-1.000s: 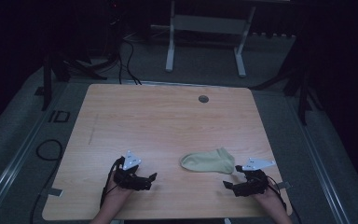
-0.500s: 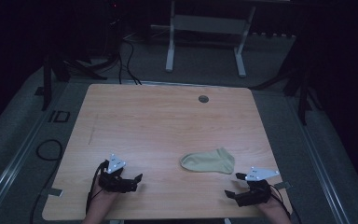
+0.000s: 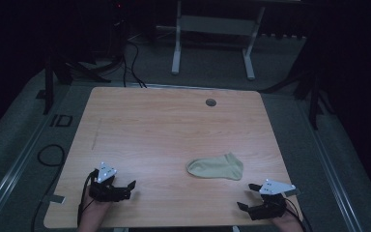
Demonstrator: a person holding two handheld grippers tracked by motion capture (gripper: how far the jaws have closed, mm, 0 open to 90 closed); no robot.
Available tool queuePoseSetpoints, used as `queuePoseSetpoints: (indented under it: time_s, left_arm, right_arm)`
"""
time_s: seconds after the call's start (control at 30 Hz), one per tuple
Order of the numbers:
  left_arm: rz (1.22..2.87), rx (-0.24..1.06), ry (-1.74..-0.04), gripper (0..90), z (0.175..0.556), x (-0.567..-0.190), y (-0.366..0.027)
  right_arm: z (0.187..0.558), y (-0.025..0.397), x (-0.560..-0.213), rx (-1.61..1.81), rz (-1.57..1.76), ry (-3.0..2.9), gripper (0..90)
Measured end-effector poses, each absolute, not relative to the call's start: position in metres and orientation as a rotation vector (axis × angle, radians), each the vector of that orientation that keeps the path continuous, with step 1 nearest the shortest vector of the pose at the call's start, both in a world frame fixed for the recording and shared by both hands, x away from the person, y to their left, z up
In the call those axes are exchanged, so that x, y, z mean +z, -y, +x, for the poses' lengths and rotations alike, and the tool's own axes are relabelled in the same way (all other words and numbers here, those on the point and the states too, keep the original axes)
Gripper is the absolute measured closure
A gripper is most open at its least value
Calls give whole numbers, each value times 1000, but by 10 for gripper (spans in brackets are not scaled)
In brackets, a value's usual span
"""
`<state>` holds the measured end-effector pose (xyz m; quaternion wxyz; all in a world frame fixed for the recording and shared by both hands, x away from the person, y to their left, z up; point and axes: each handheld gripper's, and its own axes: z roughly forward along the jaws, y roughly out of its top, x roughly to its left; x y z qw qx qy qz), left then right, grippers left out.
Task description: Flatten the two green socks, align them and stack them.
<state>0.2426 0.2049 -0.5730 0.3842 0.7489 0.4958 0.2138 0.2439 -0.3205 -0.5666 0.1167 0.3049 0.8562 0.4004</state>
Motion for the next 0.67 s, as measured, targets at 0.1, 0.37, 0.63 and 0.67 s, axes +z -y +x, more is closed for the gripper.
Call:
queuePoseSetpoints:
  time_s: [0.1,0.37,0.63,0.67]
  left_arm:
    - [1906,551,-1270,16,241,-573,-207]
    - [1947,536,-1220,16,235,-576,-197]
    - [1985,545,-1205,16,234,-578,-190]
    - [1986,544,-1203,16,233,-578,-190]
  right_arm:
    - [243,322,-568,1172,902,-2502,138]
    - [241,321,-570,1144,851,-2491,139]
    - [242,320,-572,1110,835,-2494,139]
    - [242,320,-572,1112,838,-2492,139]
